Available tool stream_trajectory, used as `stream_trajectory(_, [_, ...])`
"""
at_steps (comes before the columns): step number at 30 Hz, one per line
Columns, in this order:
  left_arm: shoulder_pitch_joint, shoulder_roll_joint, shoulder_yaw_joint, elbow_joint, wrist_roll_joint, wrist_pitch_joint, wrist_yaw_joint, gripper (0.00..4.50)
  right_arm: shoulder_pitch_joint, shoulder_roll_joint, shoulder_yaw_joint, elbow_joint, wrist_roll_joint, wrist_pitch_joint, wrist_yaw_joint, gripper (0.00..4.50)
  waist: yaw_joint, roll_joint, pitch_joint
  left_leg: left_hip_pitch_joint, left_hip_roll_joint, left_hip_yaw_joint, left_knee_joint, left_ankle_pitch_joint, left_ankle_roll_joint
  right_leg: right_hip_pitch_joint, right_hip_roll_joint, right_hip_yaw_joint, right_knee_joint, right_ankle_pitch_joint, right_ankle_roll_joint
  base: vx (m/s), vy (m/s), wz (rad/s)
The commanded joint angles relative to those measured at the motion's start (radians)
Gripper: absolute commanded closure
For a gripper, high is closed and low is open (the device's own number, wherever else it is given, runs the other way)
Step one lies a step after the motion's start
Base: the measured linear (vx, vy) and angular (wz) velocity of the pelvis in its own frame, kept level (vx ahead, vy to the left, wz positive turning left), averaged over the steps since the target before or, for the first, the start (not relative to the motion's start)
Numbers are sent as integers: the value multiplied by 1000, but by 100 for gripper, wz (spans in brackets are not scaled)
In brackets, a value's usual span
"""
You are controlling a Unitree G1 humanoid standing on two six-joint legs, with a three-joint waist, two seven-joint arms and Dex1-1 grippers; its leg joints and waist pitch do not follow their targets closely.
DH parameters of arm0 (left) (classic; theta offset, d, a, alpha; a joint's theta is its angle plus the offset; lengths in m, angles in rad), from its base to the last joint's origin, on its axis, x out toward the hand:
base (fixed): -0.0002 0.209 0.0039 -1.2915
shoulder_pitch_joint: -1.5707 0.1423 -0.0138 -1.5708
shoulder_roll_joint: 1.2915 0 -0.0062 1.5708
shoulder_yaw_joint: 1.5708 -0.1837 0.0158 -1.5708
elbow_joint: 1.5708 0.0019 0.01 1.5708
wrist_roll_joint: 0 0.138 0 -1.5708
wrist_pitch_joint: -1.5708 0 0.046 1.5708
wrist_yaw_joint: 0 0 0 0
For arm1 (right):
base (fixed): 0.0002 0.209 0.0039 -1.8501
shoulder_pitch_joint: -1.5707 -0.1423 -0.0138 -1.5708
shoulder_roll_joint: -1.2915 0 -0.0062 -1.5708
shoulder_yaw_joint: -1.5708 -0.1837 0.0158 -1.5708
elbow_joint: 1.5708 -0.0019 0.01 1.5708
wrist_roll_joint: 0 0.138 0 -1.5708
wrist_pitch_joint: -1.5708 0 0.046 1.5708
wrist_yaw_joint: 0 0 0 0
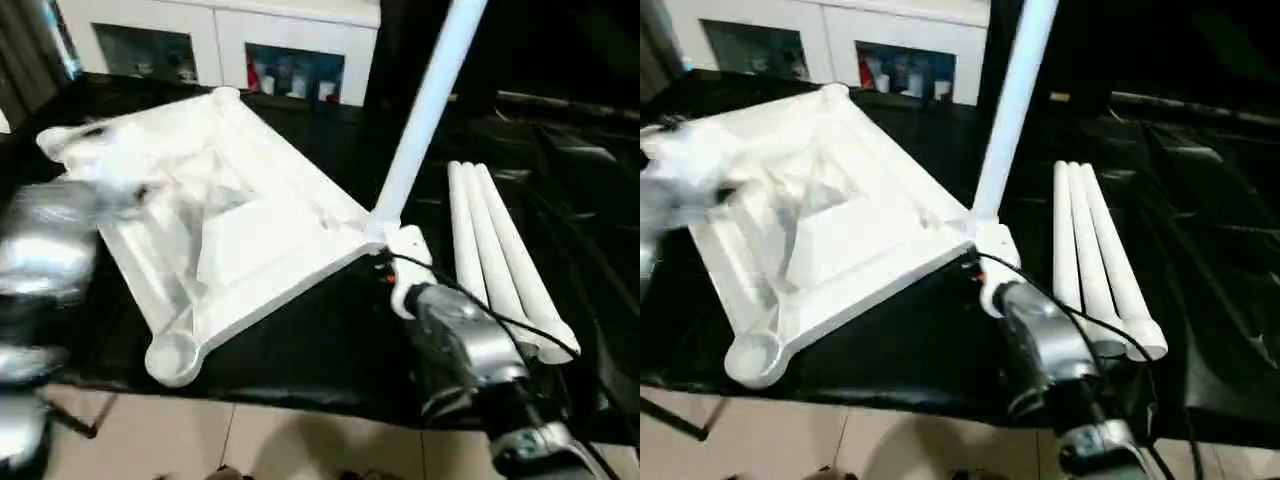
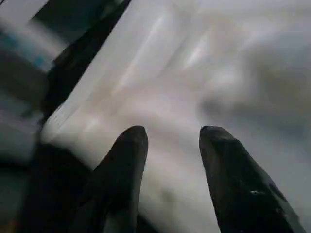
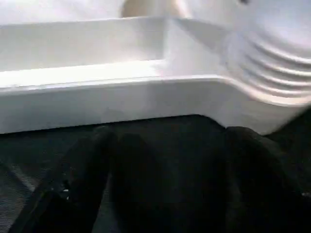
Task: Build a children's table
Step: Rotate table base
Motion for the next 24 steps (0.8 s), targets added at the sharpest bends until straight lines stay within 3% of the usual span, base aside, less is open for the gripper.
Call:
stream_trajectory(1, [59,79,6,-75,53,70,-30,211,-31,-2,5,42,-9,7,-5,66,0,21,-65,32,74,-28,-72,-130,-13,42,-90,72,-54,-165,-204,0,0,0])
stream_trajectory(2, [76,97,5,-97,56,90,-30,207,-34,-1,5,46,-9,8,-4,66,-1,16,-63,24,72,-32,-77,-141,-22,47,-90,72,-52,-188,-192,0,0,0])
stream_trajectory(3, [92,117,-9,-114,66,114,-40,202,-40,1,7,58,-10,3,-2,66,-1,13,-62,32,72,-30,-77,-153,-32,40,-89,73,-57,-194,-185,0,0,0])
stream_trajectory(7, [158,158,-54,-152,87,172,-82,167,-64,6,7,104,-12,-15,2,66,12,8,-62,39,71,-28,-78,-166,-55,35,-89,74,-54,-173,-184,0,0,0])
stream_trajectory(8, [181,164,-65,-170,88,183,-98,162,-69,8,5,114,-13,-19,2,66,11,5,-61,36,70,-28,-79,-168,-55,37,-88,74,-54,-174,-184,0,0,0])
stream_trajectory(14, [277,120,-86,-352,-34,268,-221,123,-102,20,1,167,-16,-44,1,66,14,8,-64,30,69,-31,-77,-177,-68,43,-92,75,-50,-160,-196,0,0,0])
stream_trajectory(18, [309,126,-141,-467,-65,282,-301,87,-131,24,0,212,-17,-64,5,66,11,5,-62,28,66,-34,-76,-224,-67,44,-92,76,-59,-234,-180,0,0,0])
stream_trajectory(21, [341,134,-174,-558,-116,300,-384,48,-145,23,-9,224,-13,-74,6,66,11,16,-62,29,66,-36,-76,-230,-72,42,-88,76,-58,-250,-171,0,0,0])
stream_trajectory(24, [359,125,-193,-600,-141,298,-408,30,-142,21,-20,196,-4,-66,1,66,8,11,-63,26,65,-35,-75,-219,-74,45,-84,75,-54,-219,-174,0,0,0])
